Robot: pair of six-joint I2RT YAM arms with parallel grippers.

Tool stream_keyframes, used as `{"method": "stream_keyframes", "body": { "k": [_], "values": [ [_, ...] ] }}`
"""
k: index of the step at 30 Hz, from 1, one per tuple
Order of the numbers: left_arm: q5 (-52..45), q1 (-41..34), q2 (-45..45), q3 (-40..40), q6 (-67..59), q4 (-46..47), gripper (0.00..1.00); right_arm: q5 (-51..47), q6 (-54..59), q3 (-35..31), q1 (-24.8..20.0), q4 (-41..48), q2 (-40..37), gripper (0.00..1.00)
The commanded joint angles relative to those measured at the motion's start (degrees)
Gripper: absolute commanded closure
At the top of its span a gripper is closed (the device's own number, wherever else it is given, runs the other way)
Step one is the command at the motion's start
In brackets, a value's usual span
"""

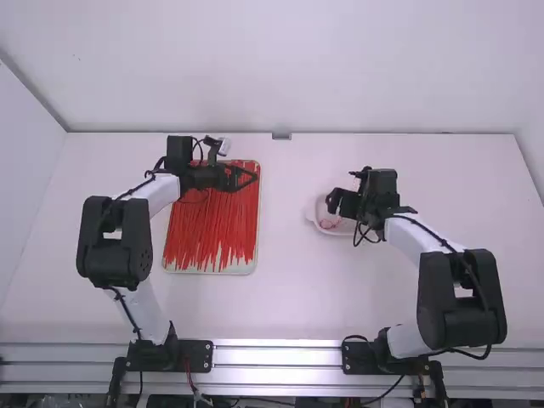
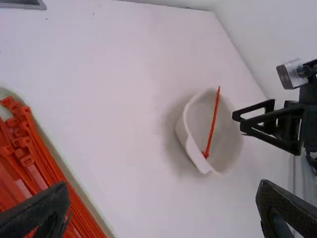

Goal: Fasten the cable tie

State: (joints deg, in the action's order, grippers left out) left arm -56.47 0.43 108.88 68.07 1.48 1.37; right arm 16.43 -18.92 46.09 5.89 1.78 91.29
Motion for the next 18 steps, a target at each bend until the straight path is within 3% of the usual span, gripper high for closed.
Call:
{"method": "stream_keyframes", "body": {
  "k": [1, 10, 18],
  "values": [
    [2.7, 0.3, -4.9, -0.1, -0.9, 2.3, 0.01, 1.6, -0.8, -0.3, 0.1, 2.1, -3.7, 0.00],
    [6.4, 0.3, -14.3, -0.1, -0.9, 11.0, 0.01, 2.0, -2.3, -0.3, 0.3, 13.7, -13.9, 0.00],
    [10.9, -0.4, -18.9, -4.5, -1.5, 6.6, 0.09, -2.7, 2.3, -4.9, -4.3, 9.3, -18.7, 0.09]
  ]
}}
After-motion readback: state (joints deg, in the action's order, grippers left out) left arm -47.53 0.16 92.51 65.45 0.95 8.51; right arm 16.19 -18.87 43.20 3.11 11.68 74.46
